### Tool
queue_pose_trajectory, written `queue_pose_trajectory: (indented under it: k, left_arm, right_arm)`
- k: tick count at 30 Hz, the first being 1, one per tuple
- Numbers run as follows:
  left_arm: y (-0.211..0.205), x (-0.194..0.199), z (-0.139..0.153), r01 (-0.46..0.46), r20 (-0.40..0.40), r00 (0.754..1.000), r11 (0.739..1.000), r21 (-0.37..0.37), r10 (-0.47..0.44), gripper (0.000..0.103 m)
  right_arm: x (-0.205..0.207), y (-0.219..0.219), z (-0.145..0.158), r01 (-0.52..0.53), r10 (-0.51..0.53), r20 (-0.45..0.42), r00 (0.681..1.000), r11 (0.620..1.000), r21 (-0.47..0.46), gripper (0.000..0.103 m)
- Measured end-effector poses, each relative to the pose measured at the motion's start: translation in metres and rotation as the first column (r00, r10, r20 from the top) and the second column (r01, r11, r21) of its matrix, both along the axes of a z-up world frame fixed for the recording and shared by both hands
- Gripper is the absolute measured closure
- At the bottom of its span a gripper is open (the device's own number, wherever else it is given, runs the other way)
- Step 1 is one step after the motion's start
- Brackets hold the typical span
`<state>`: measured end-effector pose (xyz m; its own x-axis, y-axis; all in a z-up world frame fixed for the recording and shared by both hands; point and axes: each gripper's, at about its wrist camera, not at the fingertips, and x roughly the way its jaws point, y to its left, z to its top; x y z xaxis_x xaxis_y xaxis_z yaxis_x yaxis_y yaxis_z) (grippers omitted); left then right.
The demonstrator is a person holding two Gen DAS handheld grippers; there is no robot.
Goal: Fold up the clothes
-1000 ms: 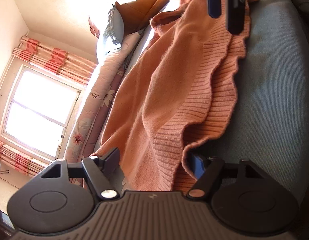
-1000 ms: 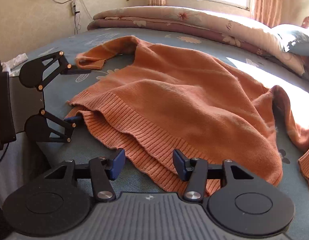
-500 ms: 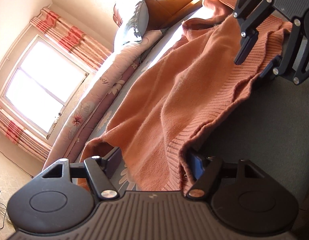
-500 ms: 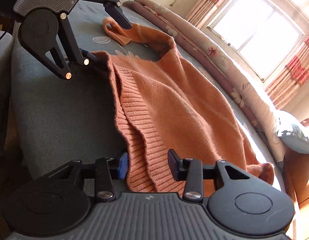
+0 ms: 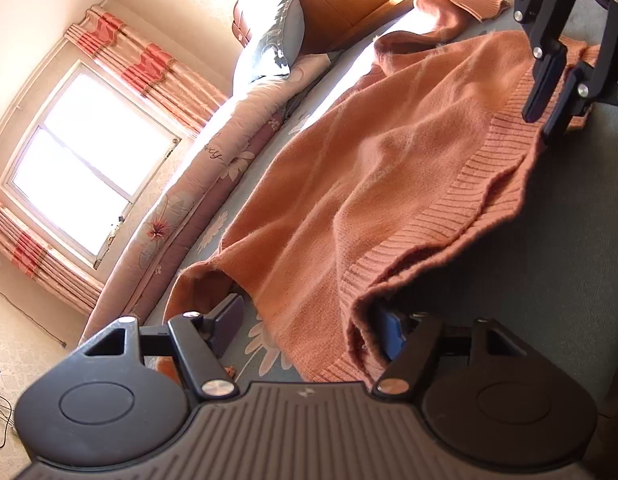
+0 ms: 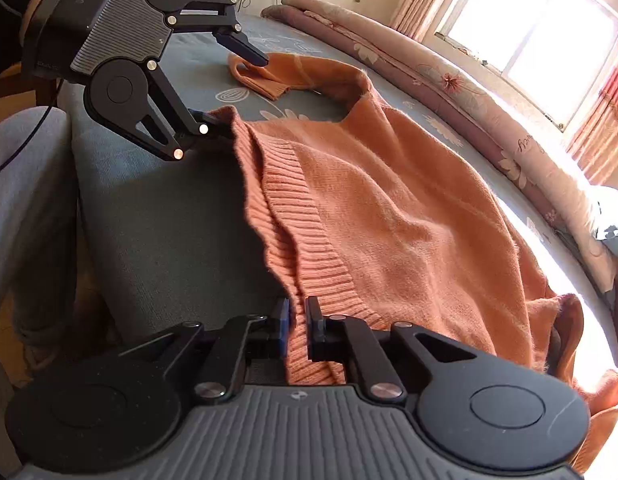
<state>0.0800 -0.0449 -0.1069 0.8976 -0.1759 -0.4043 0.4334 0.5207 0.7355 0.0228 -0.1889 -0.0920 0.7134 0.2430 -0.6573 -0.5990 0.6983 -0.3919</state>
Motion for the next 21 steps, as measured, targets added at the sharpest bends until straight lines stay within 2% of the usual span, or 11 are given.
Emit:
queue_pose_trajectory:
  k: [1, 3, 4, 8, 11, 14, 21]
  left_arm:
    - [-0.001, 0.000, 0.000, 0.003, 0.004, 1.000, 1.000, 0.000, -0.003, 0.033]
    - [-0.002, 0.001, 0.001, 0.004, 0.005, 1.000, 1.000, -0.005, -0.004, 0.033]
    - [-0.003, 0.002, 0.002, 0.002, 0.001, 1.000, 1.000, -0.011, -0.002, 0.033]
    - [0.000, 0.008, 0.006, -0.013, -0.018, 1.000, 0.999, -0.042, 0.012, 0.032]
    - [0.004, 0.010, 0.010, -0.027, -0.025, 0.999, 0.998, -0.065, 0.025, 0.032]
    - [0.008, 0.011, 0.011, -0.035, -0.034, 0.999, 0.996, -0.082, 0.032, 0.031]
    - [0.014, 0.014, 0.013, -0.052, -0.069, 0.997, 0.990, -0.130, 0.043, 0.031]
  right_arm:
    - [-0.001, 0.000, -0.002, 0.012, -0.011, 0.020, 1.000, 1.000, -0.016, 0.070]
    - [-0.002, 0.006, -0.006, 0.033, -0.031, 0.063, 0.998, 0.999, -0.033, 0.048]
    - [-0.003, 0.011, -0.008, 0.027, -0.025, 0.069, 0.997, 0.999, -0.032, 0.046]
    - [0.003, 0.033, -0.022, 0.018, -0.013, 0.090, 0.996, 0.998, -0.053, 0.046]
    - [0.018, 0.054, -0.036, 0.045, -0.021, 0.184, 0.983, 0.990, -0.130, 0.046]
    - [0.024, 0.063, -0.044, 0.091, -0.019, 0.289, 0.957, 0.967, -0.237, 0.046]
    - [0.019, 0.049, -0.052, 0.124, -0.008, 0.309, 0.951, 0.926, -0.357, 0.048]
